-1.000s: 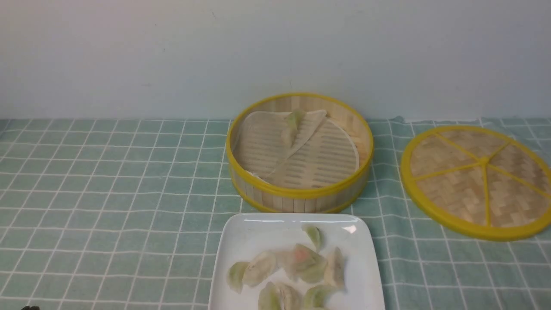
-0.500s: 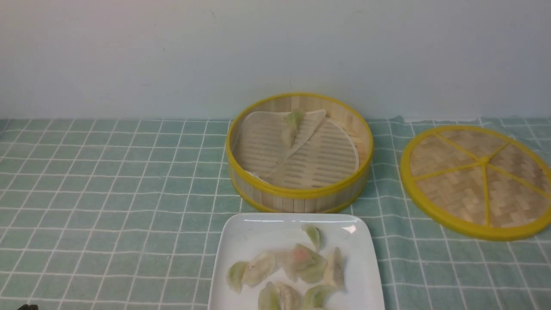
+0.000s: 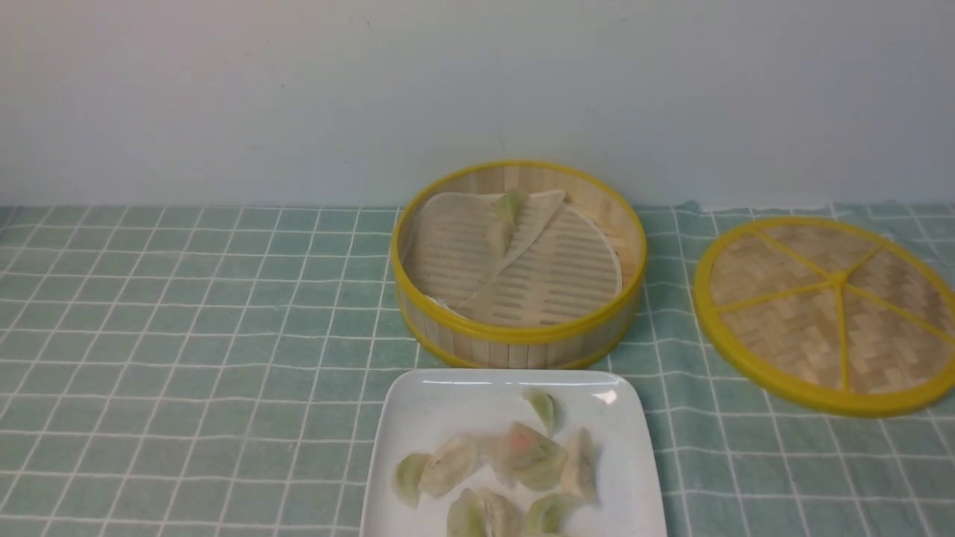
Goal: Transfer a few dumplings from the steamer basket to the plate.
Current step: Use the left arm to grab a dumpling from the steamer, then use the left arm to put the dumpling into the plate
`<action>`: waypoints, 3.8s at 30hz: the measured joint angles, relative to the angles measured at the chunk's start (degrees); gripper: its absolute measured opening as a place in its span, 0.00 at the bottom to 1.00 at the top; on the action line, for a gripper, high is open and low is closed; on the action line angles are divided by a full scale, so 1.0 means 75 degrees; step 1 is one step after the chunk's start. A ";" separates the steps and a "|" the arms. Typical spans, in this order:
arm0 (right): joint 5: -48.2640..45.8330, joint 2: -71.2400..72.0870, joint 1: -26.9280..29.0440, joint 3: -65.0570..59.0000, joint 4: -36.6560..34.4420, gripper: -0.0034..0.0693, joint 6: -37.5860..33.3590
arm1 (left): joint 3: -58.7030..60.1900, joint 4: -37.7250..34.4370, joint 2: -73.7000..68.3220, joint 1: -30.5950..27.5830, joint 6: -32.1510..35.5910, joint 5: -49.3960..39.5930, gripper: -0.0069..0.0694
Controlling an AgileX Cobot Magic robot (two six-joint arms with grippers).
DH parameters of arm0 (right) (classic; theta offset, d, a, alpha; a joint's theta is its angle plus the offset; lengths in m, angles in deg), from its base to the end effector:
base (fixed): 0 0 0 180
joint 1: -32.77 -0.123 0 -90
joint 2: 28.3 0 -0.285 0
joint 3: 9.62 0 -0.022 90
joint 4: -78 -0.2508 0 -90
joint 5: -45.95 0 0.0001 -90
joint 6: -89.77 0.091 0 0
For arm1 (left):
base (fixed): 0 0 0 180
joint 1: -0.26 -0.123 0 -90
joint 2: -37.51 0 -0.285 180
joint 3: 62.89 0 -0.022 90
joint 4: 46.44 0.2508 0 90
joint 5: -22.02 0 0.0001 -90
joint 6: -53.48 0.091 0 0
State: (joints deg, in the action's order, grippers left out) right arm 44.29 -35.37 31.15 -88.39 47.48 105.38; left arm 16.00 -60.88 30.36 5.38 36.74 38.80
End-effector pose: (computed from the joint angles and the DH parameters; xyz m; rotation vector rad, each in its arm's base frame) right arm 0.0565 0.0030 0.2025 0.5801 1.4499 0.6733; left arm 0.0515 0.0019 0.2290 -0.3337 1.1876 -0.4996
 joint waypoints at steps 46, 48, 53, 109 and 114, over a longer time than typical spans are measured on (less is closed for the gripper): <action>-0.8775 -0.5266 0.0000 0.6790 0.1512 0.03 -0.2849 | -1.4930 0.1193 -1.6011 0.2647 0.4080 -0.9576 0.08; -0.8783 -0.5266 0.0000 0.6790 0.1512 0.03 -0.2780 | -1.4955 0.1107 -1.6252 0.2647 0.4382 -0.9056 0.09; -0.8790 -0.5266 0.0000 0.6790 0.1507 0.03 -0.2742 | -1.4980 0.0679 -1.6826 0.2647 0.4679 -0.7704 0.22; -0.9169 -0.5266 0.0000 0.6790 0.1569 0.03 -0.2611 | -1.0872 -0.0285 -1.4917 0.3588 0.4840 -0.8784 0.36; -0.9163 -0.5266 0.0000 0.6790 0.1569 0.03 -0.2772 | -1.0865 -0.0301 -1.5240 0.3588 0.4846 -0.8205 0.44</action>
State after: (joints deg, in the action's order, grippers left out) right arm -24.43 -74.87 31.15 -37.46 59.25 84.59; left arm -65.49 -63.14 -83.94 32.29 73.08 -22.74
